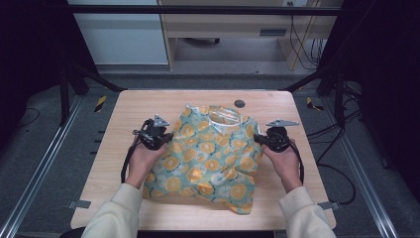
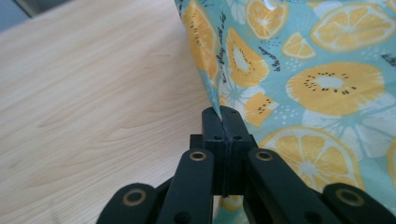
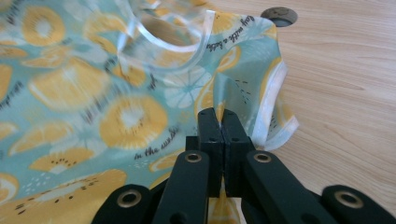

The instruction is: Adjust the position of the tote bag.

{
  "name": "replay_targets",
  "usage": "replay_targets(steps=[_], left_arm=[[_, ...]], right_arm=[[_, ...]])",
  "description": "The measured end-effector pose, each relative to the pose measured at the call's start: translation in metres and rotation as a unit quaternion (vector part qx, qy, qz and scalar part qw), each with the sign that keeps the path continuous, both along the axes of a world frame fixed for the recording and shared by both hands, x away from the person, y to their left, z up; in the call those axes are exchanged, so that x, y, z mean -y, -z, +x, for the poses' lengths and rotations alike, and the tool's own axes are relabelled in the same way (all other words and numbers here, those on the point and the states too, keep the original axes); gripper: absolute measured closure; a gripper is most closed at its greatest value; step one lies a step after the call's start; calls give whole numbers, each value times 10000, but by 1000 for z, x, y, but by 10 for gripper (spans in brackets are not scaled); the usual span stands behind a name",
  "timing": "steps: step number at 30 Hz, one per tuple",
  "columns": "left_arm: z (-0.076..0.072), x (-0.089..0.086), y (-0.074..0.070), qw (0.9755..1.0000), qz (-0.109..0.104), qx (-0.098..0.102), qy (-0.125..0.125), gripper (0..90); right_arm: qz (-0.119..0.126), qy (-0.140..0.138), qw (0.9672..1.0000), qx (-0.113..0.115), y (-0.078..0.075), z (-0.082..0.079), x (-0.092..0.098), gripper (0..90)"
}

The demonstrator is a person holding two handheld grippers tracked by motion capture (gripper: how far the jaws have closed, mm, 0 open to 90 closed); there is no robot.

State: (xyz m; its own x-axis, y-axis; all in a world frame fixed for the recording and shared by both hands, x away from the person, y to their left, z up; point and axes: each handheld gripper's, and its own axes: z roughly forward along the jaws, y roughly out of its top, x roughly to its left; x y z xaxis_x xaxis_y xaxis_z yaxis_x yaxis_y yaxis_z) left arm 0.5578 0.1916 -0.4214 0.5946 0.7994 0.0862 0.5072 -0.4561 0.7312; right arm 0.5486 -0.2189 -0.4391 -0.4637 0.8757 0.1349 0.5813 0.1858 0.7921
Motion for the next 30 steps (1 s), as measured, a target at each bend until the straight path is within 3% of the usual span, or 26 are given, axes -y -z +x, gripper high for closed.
replay_targets(steps=[3,6,14,22,30], left_arm=[[-4,-8,-6,9998,-176,79,-22,900],[-5,-10,-8,9997,-161,178,-23,900],[-3,-11,-13,9996,-193,212,-21,900],[-14,-16,-27,9983,-272,521,3,900],[-26,-24,-42,9971,-300,705,54,900]], right_arm=[[75,-8,10000,29,-2,-1,3,897],[30,-53,9999,89,-5,-2,2,897],[27,-62,9998,204,-19,-2,1,898],[32,-127,9992,390,-30,-9,1,898],[60,-240,9972,705,-47,-18,-1,900]])
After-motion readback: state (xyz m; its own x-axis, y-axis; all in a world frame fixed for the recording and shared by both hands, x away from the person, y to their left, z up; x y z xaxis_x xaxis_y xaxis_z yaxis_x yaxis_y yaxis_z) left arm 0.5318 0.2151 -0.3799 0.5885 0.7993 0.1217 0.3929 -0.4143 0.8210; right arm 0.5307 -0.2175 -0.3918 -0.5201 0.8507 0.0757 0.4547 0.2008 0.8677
